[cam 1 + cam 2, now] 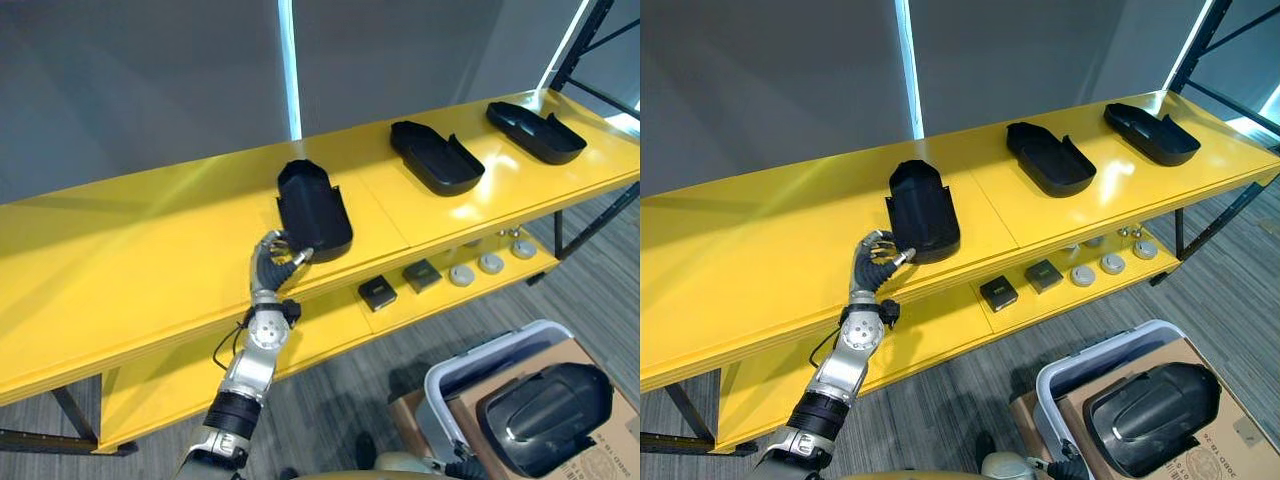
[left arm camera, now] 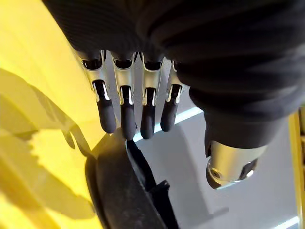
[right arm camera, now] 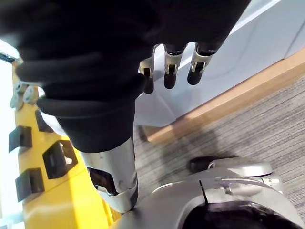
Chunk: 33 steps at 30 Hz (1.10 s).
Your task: Walk over and take plastic housings, then place them on the shelf
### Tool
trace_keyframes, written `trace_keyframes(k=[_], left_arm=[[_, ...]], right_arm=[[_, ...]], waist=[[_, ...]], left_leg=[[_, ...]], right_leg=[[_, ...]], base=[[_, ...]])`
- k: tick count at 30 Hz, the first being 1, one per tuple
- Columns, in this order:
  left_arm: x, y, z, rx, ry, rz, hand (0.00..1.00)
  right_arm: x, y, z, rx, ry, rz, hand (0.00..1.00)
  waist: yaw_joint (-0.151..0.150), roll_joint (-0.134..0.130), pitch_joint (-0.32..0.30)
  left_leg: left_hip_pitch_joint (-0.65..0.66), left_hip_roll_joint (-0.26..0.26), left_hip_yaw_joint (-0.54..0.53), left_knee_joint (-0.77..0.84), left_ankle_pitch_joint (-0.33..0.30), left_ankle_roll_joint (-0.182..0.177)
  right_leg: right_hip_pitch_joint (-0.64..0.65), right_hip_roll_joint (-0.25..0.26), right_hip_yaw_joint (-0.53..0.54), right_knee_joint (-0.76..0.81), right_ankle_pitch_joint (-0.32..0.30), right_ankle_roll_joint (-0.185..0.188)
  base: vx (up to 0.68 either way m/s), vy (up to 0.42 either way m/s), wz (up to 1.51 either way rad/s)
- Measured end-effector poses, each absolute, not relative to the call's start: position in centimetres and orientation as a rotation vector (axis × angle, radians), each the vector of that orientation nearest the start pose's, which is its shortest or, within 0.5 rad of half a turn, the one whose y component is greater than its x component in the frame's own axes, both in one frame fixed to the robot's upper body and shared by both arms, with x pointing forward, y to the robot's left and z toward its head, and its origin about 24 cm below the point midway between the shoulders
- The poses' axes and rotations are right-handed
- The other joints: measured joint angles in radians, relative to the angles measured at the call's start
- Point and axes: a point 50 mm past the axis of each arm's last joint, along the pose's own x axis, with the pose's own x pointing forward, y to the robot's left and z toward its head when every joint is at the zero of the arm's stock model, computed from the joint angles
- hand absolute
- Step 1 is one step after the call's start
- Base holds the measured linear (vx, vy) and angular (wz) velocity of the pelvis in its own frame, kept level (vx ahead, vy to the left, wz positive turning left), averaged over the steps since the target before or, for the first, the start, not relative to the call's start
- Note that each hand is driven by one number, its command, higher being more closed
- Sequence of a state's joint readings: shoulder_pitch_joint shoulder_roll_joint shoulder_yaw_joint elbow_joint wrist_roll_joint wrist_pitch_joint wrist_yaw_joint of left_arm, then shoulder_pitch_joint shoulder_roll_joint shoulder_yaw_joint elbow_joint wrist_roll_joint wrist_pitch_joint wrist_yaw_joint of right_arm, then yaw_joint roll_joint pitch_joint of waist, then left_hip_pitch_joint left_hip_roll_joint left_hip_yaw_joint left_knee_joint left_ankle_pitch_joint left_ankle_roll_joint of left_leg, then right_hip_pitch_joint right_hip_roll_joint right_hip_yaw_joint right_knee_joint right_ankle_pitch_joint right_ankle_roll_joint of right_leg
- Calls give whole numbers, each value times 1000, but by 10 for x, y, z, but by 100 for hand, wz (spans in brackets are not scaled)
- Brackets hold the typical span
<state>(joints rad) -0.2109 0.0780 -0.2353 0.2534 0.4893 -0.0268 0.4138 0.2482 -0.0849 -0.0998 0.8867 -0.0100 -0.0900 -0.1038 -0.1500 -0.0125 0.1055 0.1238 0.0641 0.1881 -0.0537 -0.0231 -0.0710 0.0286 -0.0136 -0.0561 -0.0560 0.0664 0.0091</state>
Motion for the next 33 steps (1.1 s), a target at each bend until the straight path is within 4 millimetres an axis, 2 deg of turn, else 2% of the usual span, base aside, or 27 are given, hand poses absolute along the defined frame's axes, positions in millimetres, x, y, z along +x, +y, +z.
trace_keyframes(k=[7, 17, 21, 26, 29, 33], left_arm=[[284, 106, 46, 676, -194, 77, 100], [284, 104, 45, 717, -195, 70, 100], [282, 98, 43, 724, -198, 36, 100], [281, 94, 33, 744, -160, -8, 100], [283, 95, 28, 759, -138, -11, 100], [295, 94, 39, 773, -173, -6, 100]], right_arm=[[67, -208, -154, -95, 1027, -271, 0], [68, -206, -154, -102, 1025, -256, 0], [68, -206, -155, -102, 1030, -255, 0], [71, -206, -155, -108, 1026, -246, 0], [74, -205, -154, -108, 1020, -243, 0], [74, -205, -154, -108, 1020, -244, 0]], waist=[[0, 0, 0], [-4, 1, -2], [-4, 2, -5], [-21, 2, -8], [-32, 3, -8], [-32, 3, -8]], left_leg=[[-4, 7, 25, -1, 0, -1], [-4, 6, 37, -3, -1, -1], [-5, 6, 37, -7, -1, -1], [-6, 5, 46, -14, -1, -1], [-9, 5, 54, -16, -1, -2], [-25, 4, 61, -15, -1, -2]], right_leg=[[-17, 10, 23, -1, 2, -2], [-22, 11, 35, -4, 7, 0], [-21, 11, 34, -18, 13, 3], [-32, 11, 37, -18, 13, 3], [-39, 12, 43, -18, 14, 4], [-60, 12, 49, -15, 17, 3]], base=[[-21, -7, -10], [-3, 2, -4], [0, 0, 0], [-1, 5, -4], [8, 7, -8], [-10, 2, -5]])
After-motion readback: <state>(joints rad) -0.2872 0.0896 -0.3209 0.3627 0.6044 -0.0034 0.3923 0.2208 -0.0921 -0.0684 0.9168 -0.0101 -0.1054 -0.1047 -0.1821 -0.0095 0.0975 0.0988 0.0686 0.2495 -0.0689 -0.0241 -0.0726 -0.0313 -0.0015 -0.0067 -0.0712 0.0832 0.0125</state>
